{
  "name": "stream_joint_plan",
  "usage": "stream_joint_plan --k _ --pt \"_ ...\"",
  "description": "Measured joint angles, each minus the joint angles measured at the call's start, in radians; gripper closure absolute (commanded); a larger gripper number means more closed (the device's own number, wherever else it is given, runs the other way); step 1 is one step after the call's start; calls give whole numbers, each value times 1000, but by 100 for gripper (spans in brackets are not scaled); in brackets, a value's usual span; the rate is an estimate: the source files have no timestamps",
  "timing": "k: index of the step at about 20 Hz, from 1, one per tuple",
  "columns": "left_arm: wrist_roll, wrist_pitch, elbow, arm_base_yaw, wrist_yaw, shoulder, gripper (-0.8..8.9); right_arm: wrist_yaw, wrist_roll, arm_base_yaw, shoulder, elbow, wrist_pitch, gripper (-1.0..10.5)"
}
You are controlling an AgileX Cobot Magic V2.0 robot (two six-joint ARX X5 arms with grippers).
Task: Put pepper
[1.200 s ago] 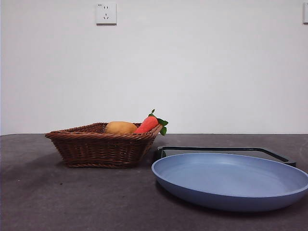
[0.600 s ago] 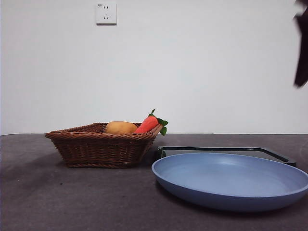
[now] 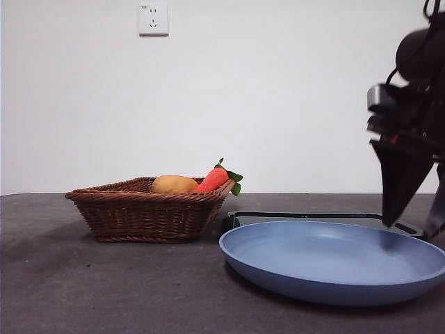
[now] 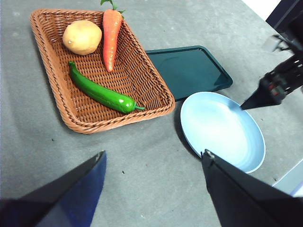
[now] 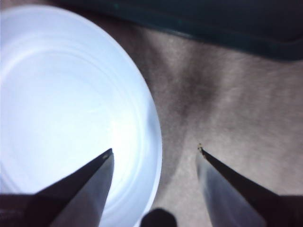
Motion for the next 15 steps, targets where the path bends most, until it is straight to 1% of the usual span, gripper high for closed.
stream_joint_plan --k 5,7,10,15 --pt "0 0 0 0 0 0 461 -1 -14 9 63 0 24 789" --pt "0 0 0 0 0 0 461 -1 -14 9 69 0 24 866" --pt "-5 0 0 0 0 0 461 -1 -14 9 69 0 24 944" --pt "-41 10 0 0 -2 10 461 -6 -5 8 67 1 23 944"
